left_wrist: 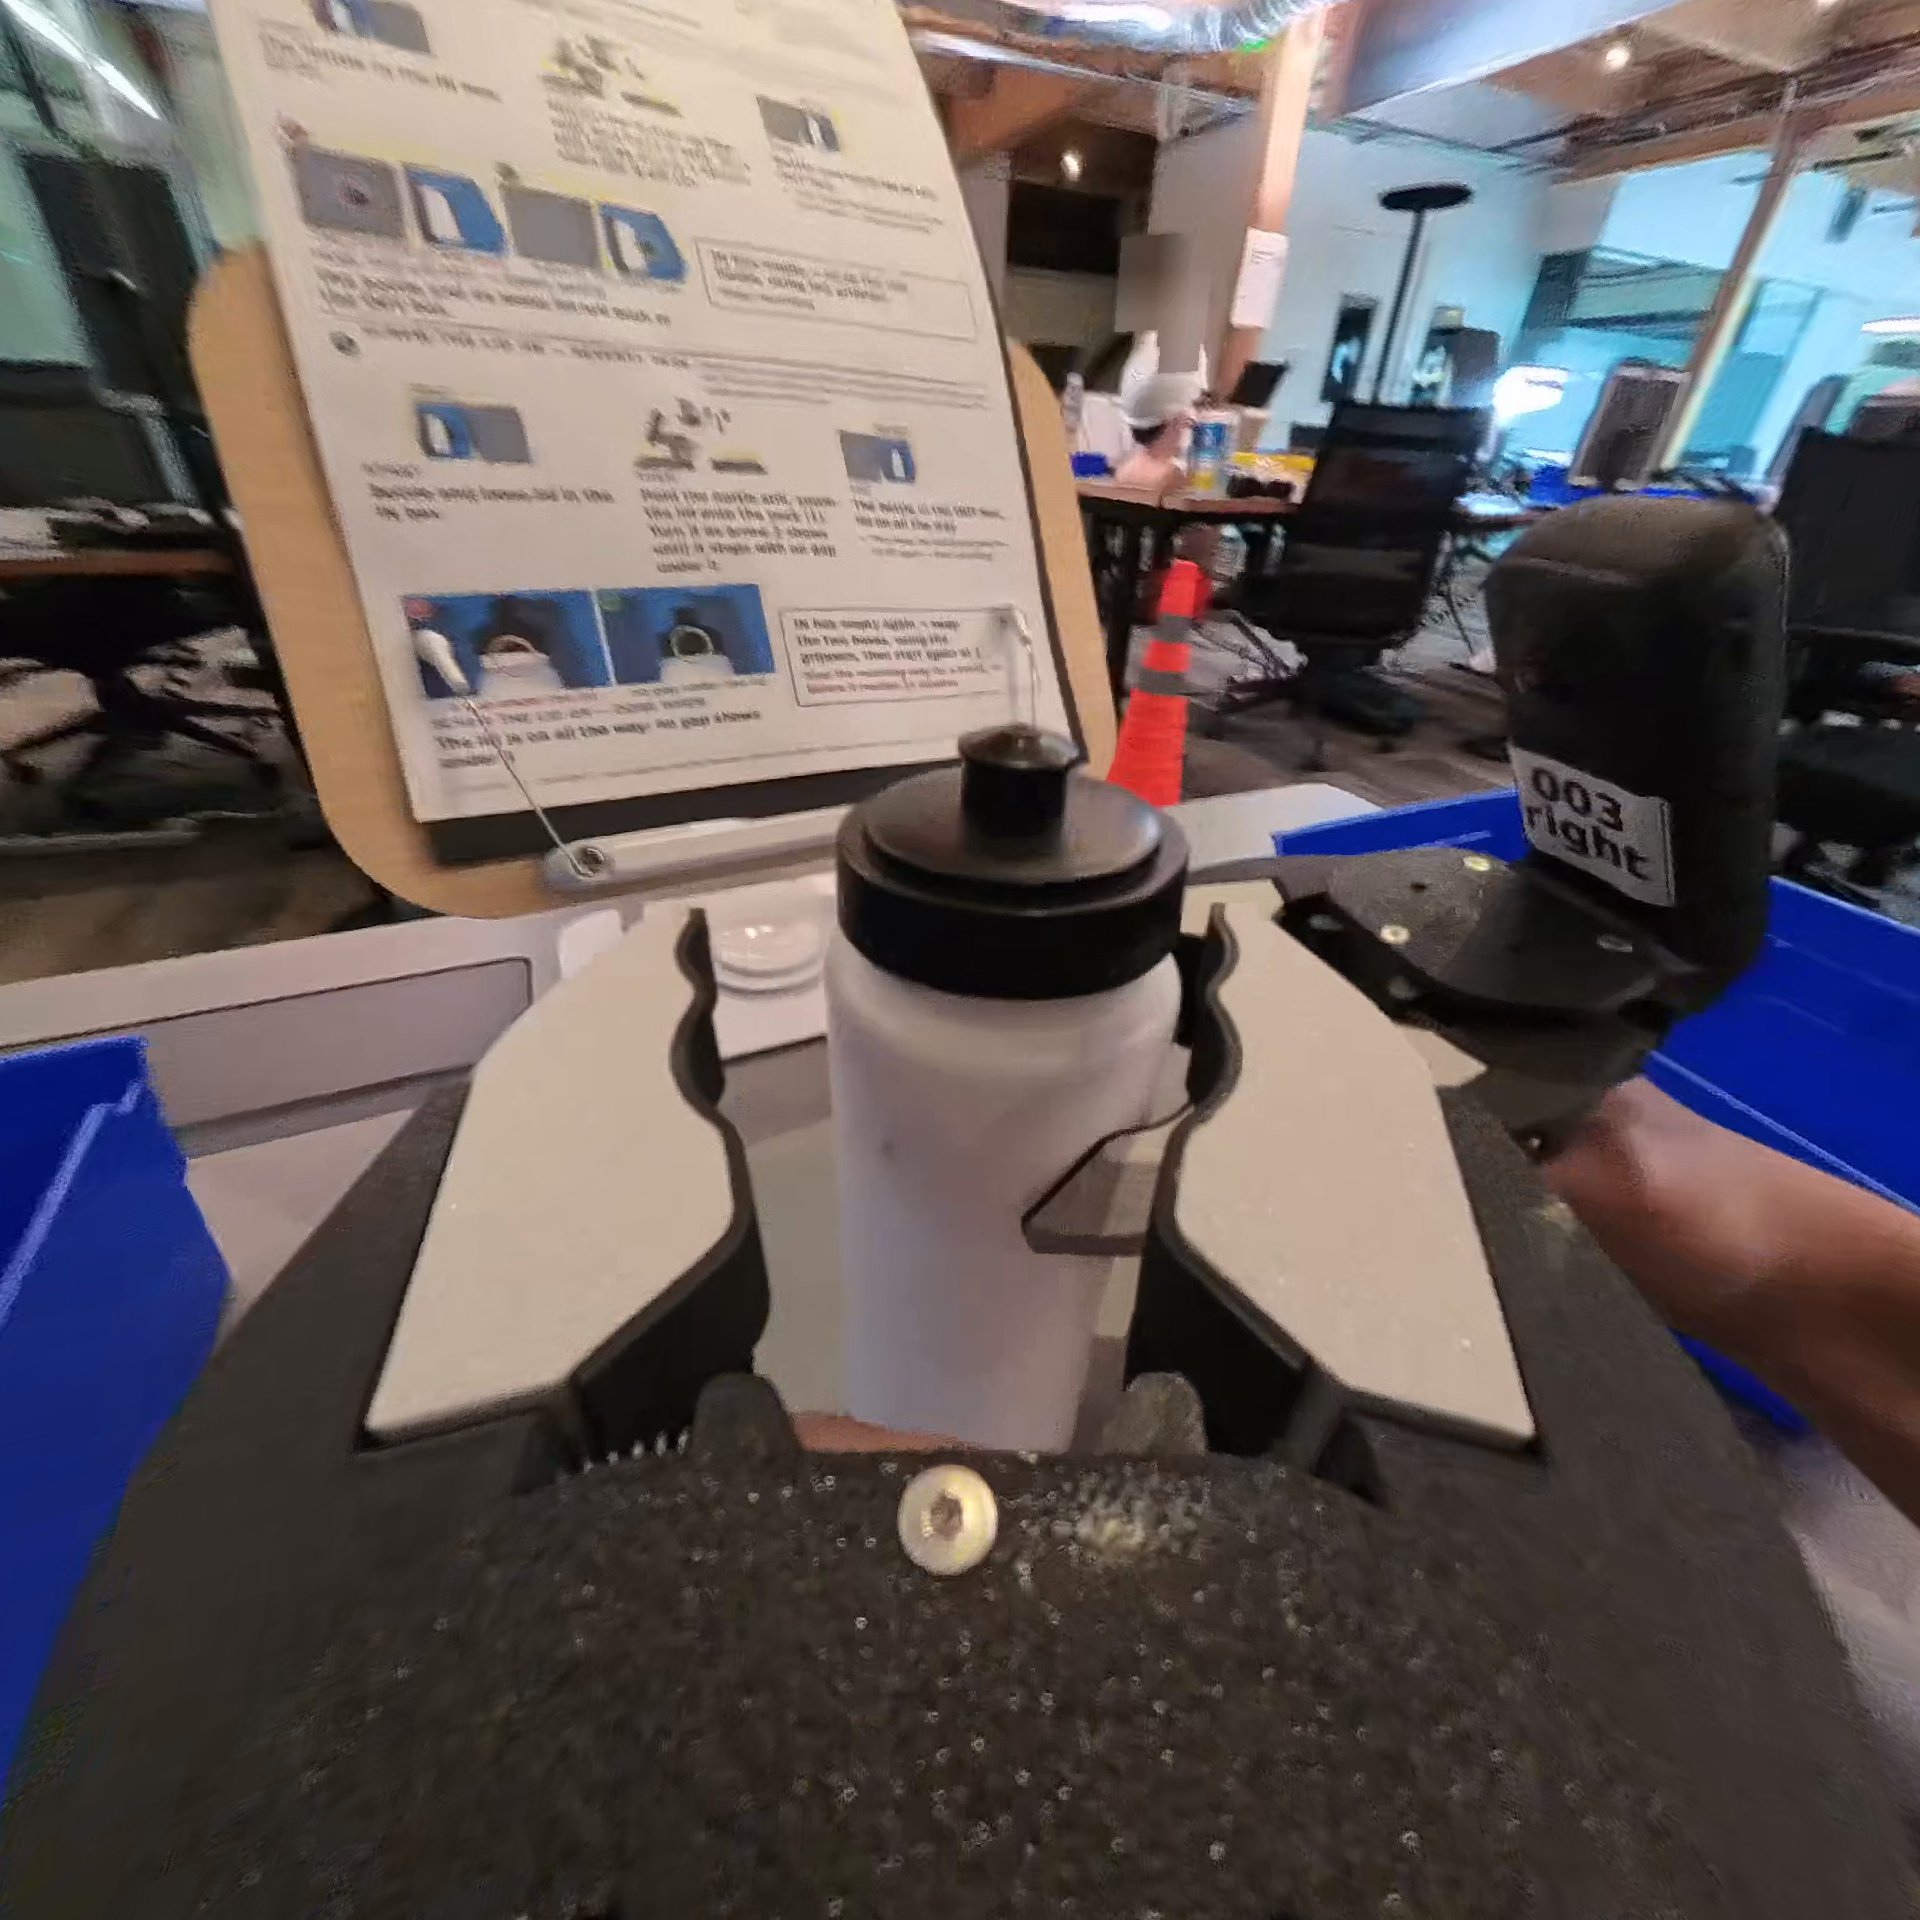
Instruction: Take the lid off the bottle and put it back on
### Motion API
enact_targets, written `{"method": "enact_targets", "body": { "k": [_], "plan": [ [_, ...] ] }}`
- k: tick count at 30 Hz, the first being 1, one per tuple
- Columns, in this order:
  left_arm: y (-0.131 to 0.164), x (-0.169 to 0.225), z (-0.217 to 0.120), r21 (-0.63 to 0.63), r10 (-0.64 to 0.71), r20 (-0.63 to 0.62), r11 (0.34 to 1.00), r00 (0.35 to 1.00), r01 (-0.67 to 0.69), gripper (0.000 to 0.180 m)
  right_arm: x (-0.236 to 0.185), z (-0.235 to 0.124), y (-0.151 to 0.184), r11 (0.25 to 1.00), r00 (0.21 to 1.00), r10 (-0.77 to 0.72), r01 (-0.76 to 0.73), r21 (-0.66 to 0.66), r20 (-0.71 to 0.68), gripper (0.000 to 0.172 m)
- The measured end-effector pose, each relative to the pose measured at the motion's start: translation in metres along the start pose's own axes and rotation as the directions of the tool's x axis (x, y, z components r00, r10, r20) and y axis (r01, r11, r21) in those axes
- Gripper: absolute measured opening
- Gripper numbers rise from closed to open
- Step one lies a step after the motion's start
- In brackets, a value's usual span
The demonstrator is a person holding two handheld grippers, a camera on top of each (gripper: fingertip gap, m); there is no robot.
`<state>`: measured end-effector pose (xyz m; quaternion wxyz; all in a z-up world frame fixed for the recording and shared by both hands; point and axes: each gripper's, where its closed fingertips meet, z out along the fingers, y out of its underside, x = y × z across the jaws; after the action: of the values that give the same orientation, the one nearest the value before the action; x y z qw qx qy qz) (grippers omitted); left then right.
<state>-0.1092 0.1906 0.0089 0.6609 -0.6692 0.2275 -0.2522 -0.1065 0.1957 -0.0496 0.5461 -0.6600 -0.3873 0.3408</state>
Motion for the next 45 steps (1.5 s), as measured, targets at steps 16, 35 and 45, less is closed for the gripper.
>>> {"method": "enact_targets", "body": {
  "k": [16,35,45],
  "plan": [
    [0.012,0.008,0.003,-0.225,-0.076,-0.497,0.973,0.864,-0.044,0.061,0.0,0.0,0.0,1.0,1.0,0.003,-0.003,0.001,0.001,0.079],
    [0.004,0.018,0.006,-0.49,0.037,-0.478,0.818,0.877,-0.302,0.104,-0.001,0.002,0.0,1.0,1.0,-0.001,0.001,-0.002,0.005,0.078],
    [0.011,-0.003,0.008,-0.877,0.124,-0.458,0.098,0.88,-0.47,0.098,-0.002,0.003,0.001,1.0,1.0,-0.005,0.005,-0.009,0.004,0.078]
  ]
}}
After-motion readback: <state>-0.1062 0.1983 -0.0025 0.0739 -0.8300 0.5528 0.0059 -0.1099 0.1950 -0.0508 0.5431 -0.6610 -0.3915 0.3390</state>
